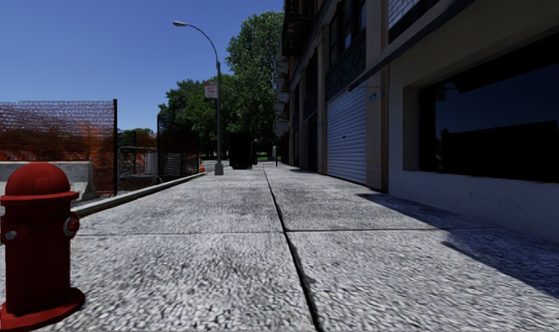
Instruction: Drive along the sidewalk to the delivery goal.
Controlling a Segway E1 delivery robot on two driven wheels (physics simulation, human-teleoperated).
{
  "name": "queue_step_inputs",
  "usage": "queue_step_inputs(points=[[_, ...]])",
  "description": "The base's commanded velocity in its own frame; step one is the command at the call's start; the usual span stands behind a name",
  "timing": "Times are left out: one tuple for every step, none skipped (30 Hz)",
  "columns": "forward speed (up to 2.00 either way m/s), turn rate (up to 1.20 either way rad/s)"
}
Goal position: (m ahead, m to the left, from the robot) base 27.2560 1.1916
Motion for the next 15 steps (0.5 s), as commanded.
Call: queue_step_inputs(points=[[2.0,0.0],[2.0,0.0],[2.0,0.0],[2.0,0.0],[2.0,0.0],[2.0,0.0],[2.0,0.0],[2.0,0.0],[2.0,0.0],[2.0,0.0],[2.0,0.0],[2.0,0.0],[2.0,0.0],[2.0,0.0],[2.0,0.0]])
